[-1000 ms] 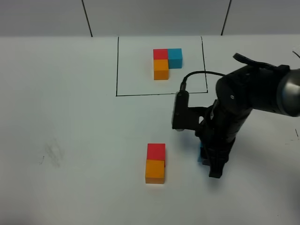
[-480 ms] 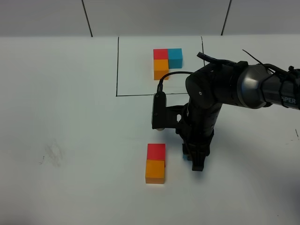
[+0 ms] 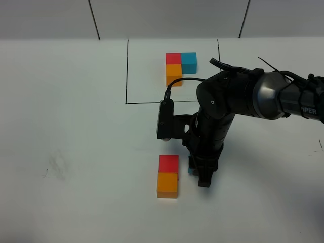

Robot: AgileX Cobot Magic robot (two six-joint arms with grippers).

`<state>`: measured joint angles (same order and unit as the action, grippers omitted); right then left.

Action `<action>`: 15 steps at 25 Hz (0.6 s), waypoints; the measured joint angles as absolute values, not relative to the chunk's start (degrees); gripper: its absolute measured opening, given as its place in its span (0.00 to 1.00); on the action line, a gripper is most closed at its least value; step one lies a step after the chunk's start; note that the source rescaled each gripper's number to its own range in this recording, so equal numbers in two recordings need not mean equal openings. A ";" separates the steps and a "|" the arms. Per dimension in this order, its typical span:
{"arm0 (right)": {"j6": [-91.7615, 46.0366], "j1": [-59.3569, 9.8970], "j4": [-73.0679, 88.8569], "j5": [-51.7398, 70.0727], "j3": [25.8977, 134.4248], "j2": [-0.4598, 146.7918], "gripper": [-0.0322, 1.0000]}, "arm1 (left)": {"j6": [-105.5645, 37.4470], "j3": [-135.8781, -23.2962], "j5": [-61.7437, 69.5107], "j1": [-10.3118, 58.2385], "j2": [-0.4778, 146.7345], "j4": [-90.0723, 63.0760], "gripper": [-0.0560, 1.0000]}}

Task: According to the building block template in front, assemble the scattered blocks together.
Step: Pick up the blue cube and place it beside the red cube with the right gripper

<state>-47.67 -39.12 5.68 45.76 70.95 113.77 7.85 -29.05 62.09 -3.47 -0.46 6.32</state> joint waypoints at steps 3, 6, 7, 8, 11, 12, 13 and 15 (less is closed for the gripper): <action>-47.67 -39.63 5.74 45.64 70.95 113.77 0.28 | 7.85 -29.05 62.09 -3.47 -0.46 6.32 0.70; -47.67 -40.48 6.09 45.20 70.95 113.77 0.28 | 7.85 -29.05 62.09 -3.47 -0.46 6.32 0.70; -47.67 -40.68 6.09 45.13 70.95 113.77 0.28 | 7.85 -29.05 62.09 -3.47 -0.46 6.32 0.70; -47.67 -40.75 6.11 45.02 70.95 113.77 0.28 | 7.85 -29.05 62.09 -3.47 -0.46 6.32 0.70; -47.74 -40.79 6.18 44.89 70.95 113.77 0.28 | 7.85 -29.05 62.09 -3.47 -0.46 6.32 0.70; -47.74 -40.79 6.18 44.68 70.95 113.77 0.28 | 7.85 -29.05 62.09 -3.47 -0.46 6.32 0.70; -47.74 -40.87 6.18 44.28 70.95 113.77 0.28 | 7.85 -29.05 62.09 -3.47 -0.46 6.32 0.70; -47.74 -41.06 6.18 43.25 70.95 113.82 0.28 | 7.85 -29.05 62.09 -3.47 -0.46 6.32 0.70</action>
<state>-47.74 -41.06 6.18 43.25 70.95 113.82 7.85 -29.05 62.09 -3.47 -0.46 6.32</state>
